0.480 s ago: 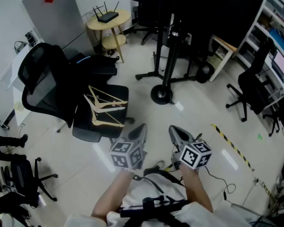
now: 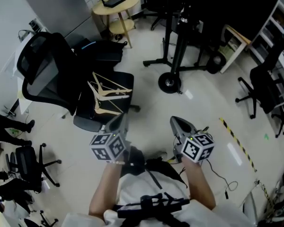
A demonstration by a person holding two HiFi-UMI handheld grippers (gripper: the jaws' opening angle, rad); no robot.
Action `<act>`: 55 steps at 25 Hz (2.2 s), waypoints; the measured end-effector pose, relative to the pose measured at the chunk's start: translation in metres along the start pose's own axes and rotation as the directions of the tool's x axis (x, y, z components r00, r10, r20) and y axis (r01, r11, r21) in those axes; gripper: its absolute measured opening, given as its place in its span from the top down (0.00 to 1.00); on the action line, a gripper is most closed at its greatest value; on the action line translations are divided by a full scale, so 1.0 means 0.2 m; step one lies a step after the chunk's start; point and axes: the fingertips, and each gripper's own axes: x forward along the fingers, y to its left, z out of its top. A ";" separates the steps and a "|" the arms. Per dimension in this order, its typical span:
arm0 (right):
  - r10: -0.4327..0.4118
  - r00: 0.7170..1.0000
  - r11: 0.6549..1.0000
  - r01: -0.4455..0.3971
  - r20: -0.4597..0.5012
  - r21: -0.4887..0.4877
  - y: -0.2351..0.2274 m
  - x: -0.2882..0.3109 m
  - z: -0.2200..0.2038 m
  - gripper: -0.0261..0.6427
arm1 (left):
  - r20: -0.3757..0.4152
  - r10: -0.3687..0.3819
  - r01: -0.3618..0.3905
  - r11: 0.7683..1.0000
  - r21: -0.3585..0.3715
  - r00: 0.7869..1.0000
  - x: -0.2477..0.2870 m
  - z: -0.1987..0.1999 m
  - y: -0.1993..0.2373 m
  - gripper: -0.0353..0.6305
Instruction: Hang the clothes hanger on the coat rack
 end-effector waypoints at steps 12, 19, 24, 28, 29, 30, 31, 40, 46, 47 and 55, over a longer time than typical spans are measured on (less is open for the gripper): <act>0.083 0.989 0.993 -0.092 -0.125 -0.070 0.09 0.54 0.02 0.95 | -0.015 0.046 -0.047 0.996 -0.076 0.999 0.22 0.06 0.35 0.96; 0.191 0.940 0.963 -0.236 -0.284 -0.131 0.30 1.11 0.00 0.94 | 0.004 0.093 -0.092 0.983 -0.160 0.996 0.34 0.17 0.67 0.96; 0.243 0.889 0.935 -0.322 -0.389 -0.151 0.40 1.47 -0.07 0.93 | 0.003 0.162 -0.157 0.964 -0.215 0.987 0.40 0.20 0.95 0.96; 0.252 0.854 0.920 -0.358 -0.455 -0.162 0.42 1.70 -0.13 0.93 | -0.010 0.197 -0.193 0.947 -0.259 0.980 0.45 0.18 1.12 0.96; 0.247 0.847 0.917 -0.362 -0.472 -0.170 0.43 1.76 -0.14 0.93 | -0.010 0.205 -0.200 0.943 -0.266 0.979 0.46 0.18 1.16 0.96; 0.236 0.839 0.913 -0.364 -0.490 -0.184 0.42 1.81 -0.17 0.93 | -0.009 0.211 -0.205 0.940 -0.273 0.977 0.47 0.17 1.20 0.96; 0.221 0.833 0.909 -0.364 -0.508 -0.202 0.42 1.86 -0.19 0.93 | -0.012 0.214 -0.209 0.937 -0.279 0.977 0.48 0.17 1.23 0.96; 0.079 0.720 0.861 -0.398 -0.690 -0.317 0.24 2.30 -0.56 0.67 | -0.074 0.280 -0.287 0.890 -0.354 0.957 0.61 -0.01 1.54 0.96; -0.006 0.640 0.757 -0.500 -0.768 -0.422 0.10 2.58 -0.81 0.66 | -0.090 0.372 -0.374 0.829 -0.415 0.924 0.74 -0.15 1.75 0.96; -0.012 0.627 0.740 -0.519 -0.779 -0.428 0.08 2.62 -0.85 0.66 | -0.093 0.388 -0.388 0.815 -0.431 0.917 0.76 -0.18 1.78 0.96; -0.037 0.527 0.647 -0.635 -0.849 -0.422 -0.01 2.86 -1.16 0.66 | -0.144 0.460 -0.459 0.705 -0.541 0.876 0.91 -0.39 2.00 0.96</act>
